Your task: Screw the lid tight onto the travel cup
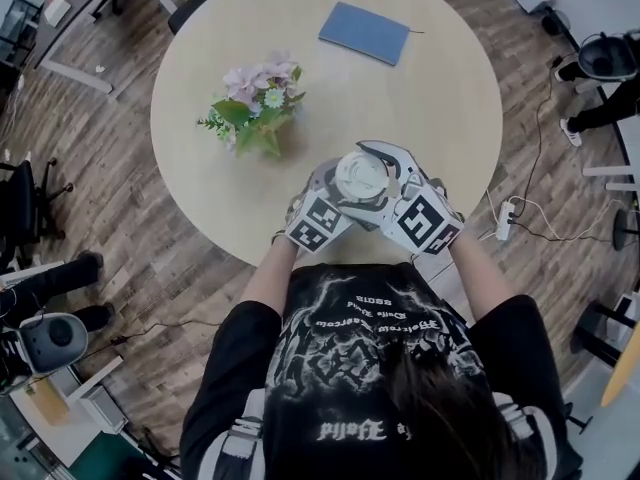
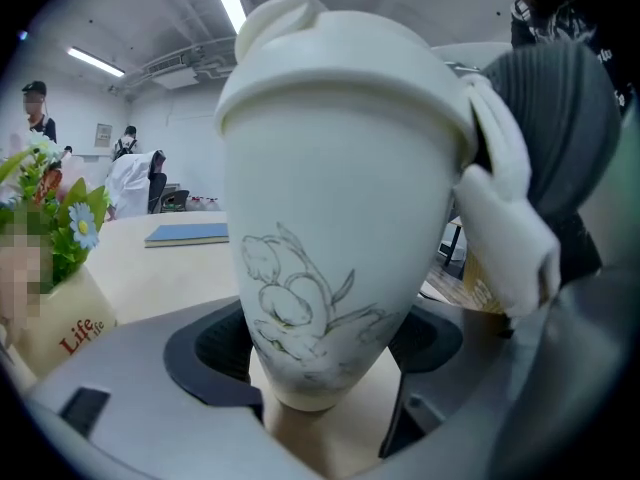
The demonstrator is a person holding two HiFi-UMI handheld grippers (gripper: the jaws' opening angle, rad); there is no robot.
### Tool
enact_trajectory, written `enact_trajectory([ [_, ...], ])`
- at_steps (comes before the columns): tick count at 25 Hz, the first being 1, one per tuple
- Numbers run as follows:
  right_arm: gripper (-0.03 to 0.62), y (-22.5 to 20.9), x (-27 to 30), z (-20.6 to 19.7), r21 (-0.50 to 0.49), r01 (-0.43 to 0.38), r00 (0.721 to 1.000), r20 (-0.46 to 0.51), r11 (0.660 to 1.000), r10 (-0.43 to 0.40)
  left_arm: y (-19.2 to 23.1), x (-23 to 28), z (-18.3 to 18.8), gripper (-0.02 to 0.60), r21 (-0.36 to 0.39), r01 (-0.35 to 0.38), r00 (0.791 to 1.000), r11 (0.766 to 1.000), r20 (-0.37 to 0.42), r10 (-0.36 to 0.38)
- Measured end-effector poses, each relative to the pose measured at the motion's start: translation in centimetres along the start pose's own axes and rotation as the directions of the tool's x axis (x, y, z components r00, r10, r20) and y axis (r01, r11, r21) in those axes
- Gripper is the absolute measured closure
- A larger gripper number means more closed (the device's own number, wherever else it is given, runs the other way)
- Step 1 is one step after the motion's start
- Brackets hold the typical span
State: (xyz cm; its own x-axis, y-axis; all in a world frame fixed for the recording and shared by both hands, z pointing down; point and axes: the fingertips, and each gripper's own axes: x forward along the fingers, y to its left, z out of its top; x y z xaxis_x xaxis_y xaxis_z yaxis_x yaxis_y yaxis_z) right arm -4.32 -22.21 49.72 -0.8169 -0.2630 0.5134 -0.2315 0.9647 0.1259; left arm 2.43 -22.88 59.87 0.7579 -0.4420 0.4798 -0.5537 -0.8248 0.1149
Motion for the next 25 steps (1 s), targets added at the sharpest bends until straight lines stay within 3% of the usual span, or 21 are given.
enact_trajectory([
  [4,0.157,0.8,-1.3,0.8,0.086,-0.014,0.998,0.064,0.996,0.009,-0.2,-0.6,-0.5,0.186,-0.011,-0.011,1.0,1.0,-0.013,0.011],
  [11,0.131,0.8,-4.2,0.3,0.21,0.074,0.988,0.115,0.975,-0.1,-0.1,-2.2,-0.3,0.18,-0.1,-0.042,0.999,0.994,-0.01,0.041],
  [16,0.134,-0.8,-7.2,0.4,0.363,0.152,0.949,0.207,0.919,-0.239,1.0,-3.8,0.4,0.18,-0.199,-0.13,0.989,0.971,0.05,0.142],
  [25,0.147,-0.4,-12.1,-1.6,0.439,0.275,0.894,0.211,0.856,-0.395,0.4,-7.9,0.1,0.181,-0.292,-0.224,0.963,0.93,0.08,0.257],
])
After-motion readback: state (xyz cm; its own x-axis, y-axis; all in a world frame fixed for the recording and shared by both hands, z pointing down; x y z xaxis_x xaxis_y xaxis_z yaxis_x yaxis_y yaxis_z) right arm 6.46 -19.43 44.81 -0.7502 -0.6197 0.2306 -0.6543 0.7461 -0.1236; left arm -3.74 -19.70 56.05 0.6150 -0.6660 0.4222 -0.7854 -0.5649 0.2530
